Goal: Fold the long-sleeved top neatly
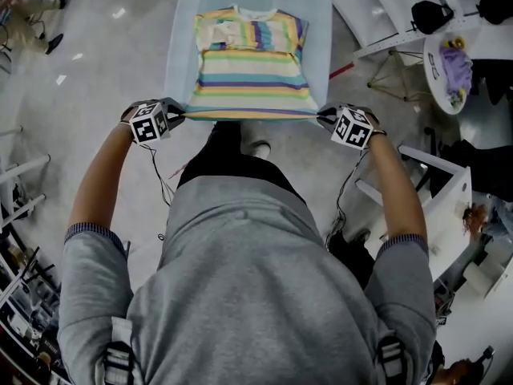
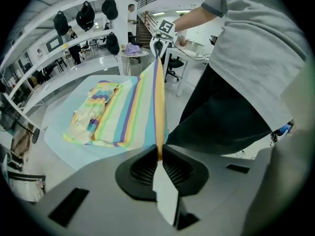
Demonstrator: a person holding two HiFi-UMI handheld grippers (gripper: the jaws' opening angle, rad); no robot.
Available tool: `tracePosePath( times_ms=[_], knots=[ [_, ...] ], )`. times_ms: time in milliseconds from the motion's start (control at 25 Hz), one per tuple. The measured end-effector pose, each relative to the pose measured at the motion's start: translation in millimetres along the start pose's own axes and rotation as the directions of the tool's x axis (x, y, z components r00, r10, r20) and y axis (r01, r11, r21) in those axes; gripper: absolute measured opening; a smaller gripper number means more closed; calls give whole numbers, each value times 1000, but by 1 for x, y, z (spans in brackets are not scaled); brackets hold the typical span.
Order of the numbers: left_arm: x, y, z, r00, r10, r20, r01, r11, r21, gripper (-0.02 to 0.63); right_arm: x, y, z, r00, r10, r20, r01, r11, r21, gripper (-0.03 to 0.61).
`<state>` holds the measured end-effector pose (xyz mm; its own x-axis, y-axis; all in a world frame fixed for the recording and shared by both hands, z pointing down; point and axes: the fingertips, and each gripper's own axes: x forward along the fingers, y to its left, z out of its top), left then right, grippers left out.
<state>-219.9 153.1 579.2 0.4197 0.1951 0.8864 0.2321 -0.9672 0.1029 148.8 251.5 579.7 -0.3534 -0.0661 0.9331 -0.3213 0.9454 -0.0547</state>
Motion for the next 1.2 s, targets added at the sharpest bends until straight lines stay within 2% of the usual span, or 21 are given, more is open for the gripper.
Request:
tracePosePath(
  times_ms=[240,600,1200],
  knots=[
    [0,42,1,1000,-18,6,18,1000,-5,44,7,-30,1,999,26,-30,-26,1000,10,38],
    [8,114,-7,999,-39,17,39,999,-10,44,12,-104,9,998,30,-49,-28,999,40,38],
    [-6,228,1,994,-89,57,86,995,54,44,10,-207,23,998,16,-59,-10,995,104,38]
  ],
)
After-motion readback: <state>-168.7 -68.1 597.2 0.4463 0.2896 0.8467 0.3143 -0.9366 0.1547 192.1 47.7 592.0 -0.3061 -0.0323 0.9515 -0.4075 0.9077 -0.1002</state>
